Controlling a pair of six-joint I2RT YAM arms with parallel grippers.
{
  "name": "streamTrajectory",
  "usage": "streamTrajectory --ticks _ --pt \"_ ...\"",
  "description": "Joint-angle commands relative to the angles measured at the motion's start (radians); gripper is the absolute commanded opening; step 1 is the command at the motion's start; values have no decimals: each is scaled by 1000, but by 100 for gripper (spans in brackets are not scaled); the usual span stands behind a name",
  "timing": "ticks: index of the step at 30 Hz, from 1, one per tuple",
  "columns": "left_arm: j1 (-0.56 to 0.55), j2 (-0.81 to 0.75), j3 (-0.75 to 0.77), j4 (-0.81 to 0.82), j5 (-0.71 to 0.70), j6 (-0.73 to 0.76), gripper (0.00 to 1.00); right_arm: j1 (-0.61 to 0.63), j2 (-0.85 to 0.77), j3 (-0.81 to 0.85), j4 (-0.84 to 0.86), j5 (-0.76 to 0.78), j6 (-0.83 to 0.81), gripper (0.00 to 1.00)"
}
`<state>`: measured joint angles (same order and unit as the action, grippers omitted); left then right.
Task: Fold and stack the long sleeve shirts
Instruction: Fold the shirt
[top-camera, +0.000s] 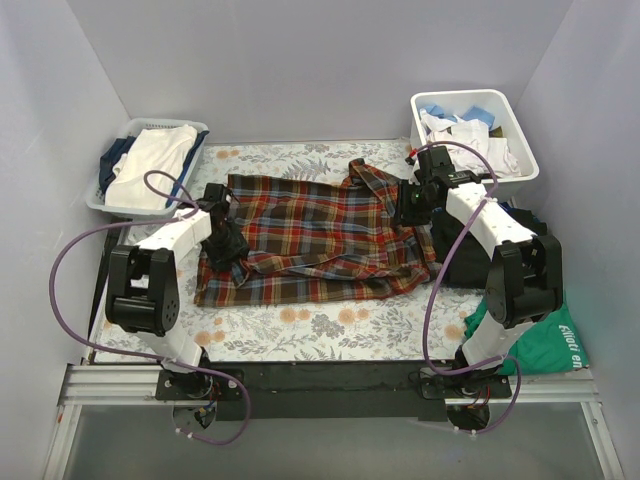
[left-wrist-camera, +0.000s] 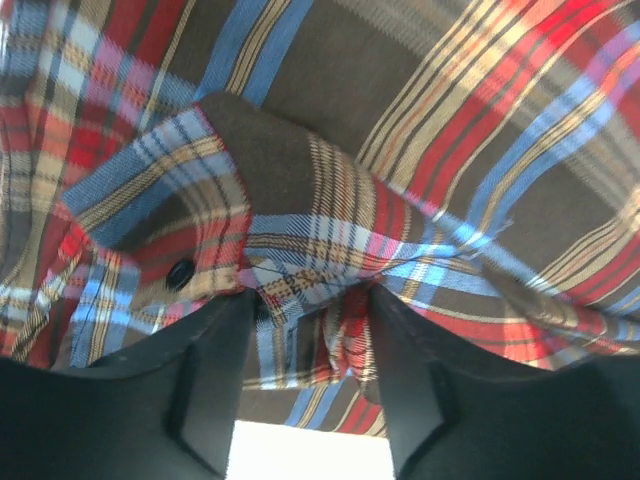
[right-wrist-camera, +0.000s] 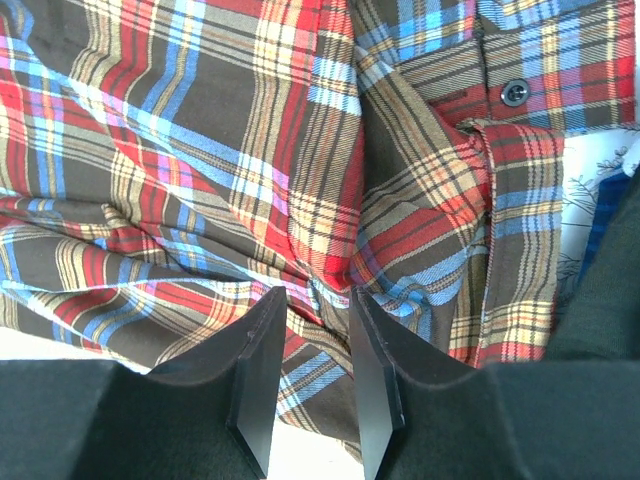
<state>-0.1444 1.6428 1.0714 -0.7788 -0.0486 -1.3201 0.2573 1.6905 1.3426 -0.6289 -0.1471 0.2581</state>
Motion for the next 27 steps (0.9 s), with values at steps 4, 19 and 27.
streamTrajectory --ticks 4,19,27 --pt "-1 47 177 0 -48 7 17 3 -43 1 23 -57 -33 40" --pt "-1 -15 478 15 132 41 0 13 -83 -26 32 -137 -134 41" --pt "-1 -6 579 124 383 67 0 78 -111 -89 81 -264 -191 45"
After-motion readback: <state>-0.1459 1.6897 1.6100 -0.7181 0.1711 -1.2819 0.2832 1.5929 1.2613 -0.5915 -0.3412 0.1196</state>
